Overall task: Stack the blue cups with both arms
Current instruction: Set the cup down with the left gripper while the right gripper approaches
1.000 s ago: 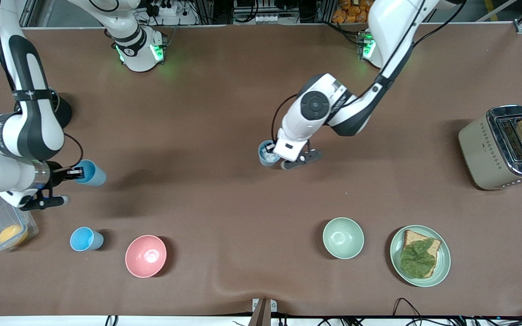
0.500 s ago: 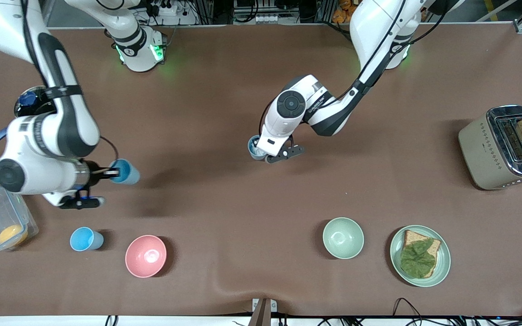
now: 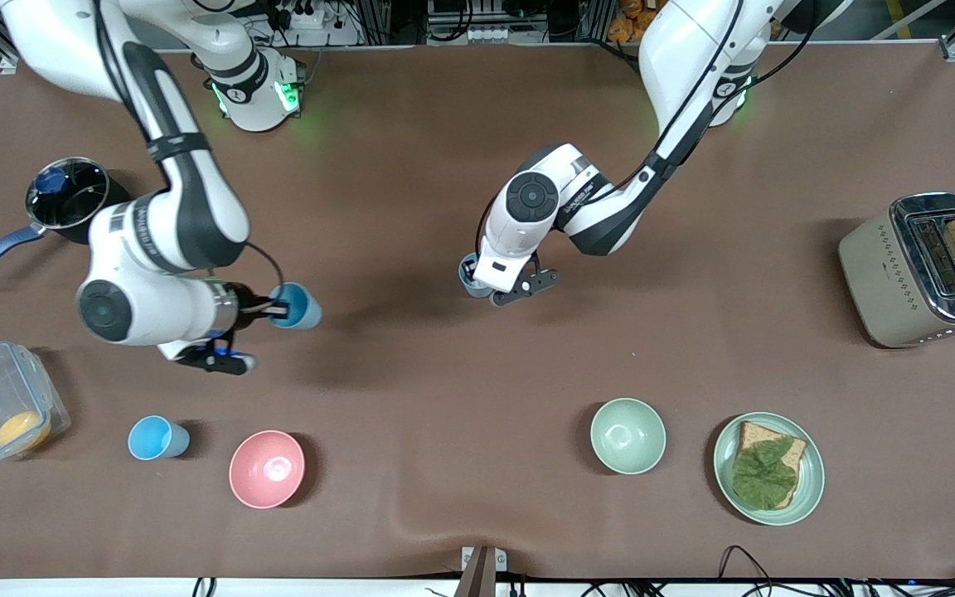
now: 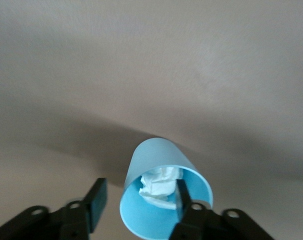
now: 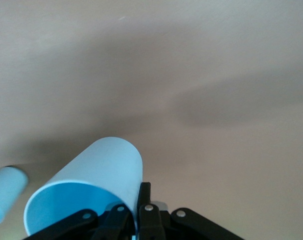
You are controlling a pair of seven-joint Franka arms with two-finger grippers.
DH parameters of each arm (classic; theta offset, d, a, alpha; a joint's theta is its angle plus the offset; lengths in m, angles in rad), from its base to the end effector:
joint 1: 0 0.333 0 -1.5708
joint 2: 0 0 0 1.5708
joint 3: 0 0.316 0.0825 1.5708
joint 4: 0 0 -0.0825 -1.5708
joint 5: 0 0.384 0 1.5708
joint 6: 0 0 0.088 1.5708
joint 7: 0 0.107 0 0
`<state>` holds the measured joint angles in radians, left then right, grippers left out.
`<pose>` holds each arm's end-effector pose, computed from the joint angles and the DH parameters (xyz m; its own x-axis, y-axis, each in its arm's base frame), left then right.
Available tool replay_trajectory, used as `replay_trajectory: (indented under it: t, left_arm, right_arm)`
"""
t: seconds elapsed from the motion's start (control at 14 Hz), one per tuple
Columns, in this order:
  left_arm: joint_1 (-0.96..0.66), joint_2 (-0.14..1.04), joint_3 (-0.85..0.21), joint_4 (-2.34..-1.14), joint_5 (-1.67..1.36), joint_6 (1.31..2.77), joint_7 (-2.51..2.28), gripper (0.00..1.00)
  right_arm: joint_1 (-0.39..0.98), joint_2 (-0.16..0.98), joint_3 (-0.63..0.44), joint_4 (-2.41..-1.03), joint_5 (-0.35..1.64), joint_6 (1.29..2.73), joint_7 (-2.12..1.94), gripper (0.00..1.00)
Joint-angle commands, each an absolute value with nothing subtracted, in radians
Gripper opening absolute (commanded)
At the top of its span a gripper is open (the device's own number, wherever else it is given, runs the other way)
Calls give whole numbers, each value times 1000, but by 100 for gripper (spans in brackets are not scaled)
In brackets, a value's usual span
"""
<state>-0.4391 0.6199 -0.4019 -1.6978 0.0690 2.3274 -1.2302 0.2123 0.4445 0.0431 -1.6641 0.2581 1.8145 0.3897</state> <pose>0.4774 -0.4857 0.2637 0.9075 0.3936 -0.1467 0.4105 -0.9049 0.1121 0.6118 0.1788 0.3320 0.9097 -0.1977 -0.3653 -0.2517 -0.9619 -0.1063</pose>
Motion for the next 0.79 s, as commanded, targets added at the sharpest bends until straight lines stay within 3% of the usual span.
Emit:
replay_trajectory:
  t: [0.0, 0.29, 0.71]
  left_arm:
    - [-417, 447, -382, -1704, 97, 2185, -1259, 100]
    - [-249, 238, -377, -1704, 103, 2018, -1094, 100]
    - [43, 86, -385, -1698, 71, 1850, -599, 100]
  right_arm:
    - [299, 436, 34, -1641, 339, 1807, 518, 0]
    - [434, 442, 34, -1631, 368, 1885, 601, 0]
    - [603, 498, 32, -1600, 364, 1999, 669, 0]
